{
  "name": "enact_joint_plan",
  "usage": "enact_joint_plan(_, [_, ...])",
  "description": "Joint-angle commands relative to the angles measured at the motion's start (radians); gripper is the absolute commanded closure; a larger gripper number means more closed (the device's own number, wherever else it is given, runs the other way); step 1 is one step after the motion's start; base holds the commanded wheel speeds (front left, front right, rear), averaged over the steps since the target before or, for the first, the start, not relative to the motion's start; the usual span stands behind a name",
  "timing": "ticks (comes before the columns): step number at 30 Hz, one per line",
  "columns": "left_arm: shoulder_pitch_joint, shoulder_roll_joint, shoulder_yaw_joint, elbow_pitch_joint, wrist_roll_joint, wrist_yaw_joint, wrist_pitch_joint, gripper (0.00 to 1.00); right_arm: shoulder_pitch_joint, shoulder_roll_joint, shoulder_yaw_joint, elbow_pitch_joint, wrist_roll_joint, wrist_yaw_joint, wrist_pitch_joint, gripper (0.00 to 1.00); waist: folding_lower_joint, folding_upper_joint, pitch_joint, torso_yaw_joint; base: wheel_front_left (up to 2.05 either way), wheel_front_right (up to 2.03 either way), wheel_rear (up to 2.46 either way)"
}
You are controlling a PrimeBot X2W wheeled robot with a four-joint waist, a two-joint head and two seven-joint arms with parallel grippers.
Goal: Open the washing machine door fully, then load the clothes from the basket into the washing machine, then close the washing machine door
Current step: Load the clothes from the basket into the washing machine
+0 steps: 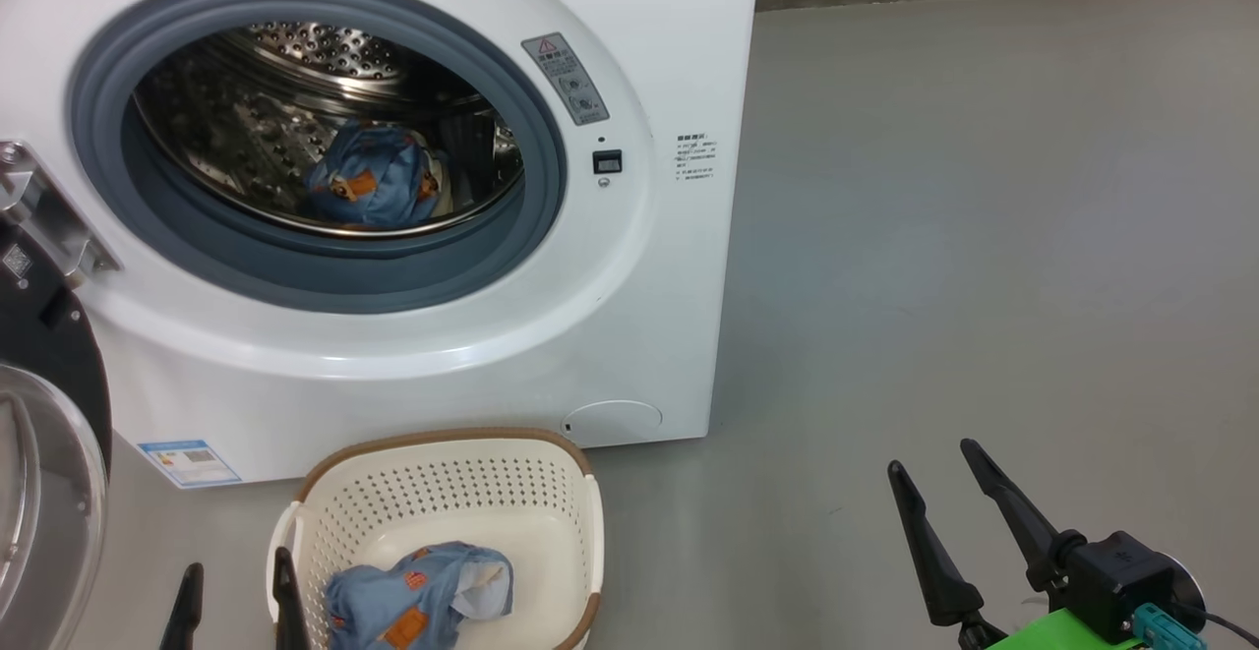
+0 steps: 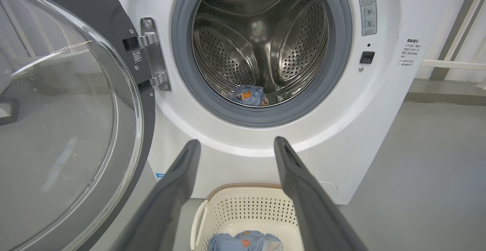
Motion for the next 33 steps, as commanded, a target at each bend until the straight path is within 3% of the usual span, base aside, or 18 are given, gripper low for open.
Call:
enact_joint_plan(1, [-0.032,0.017,0.033,-0.023,-0.009,0.011,-0.006,0.00,-0.014,-0.003,0.019,-0.030,-0.008,0.002,0.002,0.00,0.0000,0.0000,0.002,0.002,0.00,0.00,0.00])
enact_joint_plan(12, [-0.082,0.024,0.023,0.033,-0.025,-0.006,0.026,0.00,-0.026,-0.004,0.020,-0.039,-0.004,0.002,0.000,0.00,0.0000,0.0000,0.037,0.005,0.00,0.00,0.00])
enact_joint_plan(16, [-0.142,0.023,0.007,0.109,-0.044,-0.039,0.051,0.00,-0.039,-0.004,0.024,-0.047,-0.005,0.002,-0.002,0.00,0.0000,0.0000,0.074,0.003,0.00,0.00,0.00])
enact_joint_plan(25, [-0.395,0.001,-0.083,0.445,-0.037,-0.153,0.098,0.00,-0.100,-0.017,0.032,-0.063,0.005,0.002,-0.014,0.00,0.0000,0.0000,0.222,0.007,0.00,0.00,0.00])
enact_joint_plan(33, [-0.656,-0.008,-0.129,0.785,-0.002,-0.219,0.121,0.00,-0.205,-0.030,0.077,-0.056,0.015,0.002,-0.045,0.00,0.0000,0.0000,0.388,-0.030,0.00,0.00,0.00])
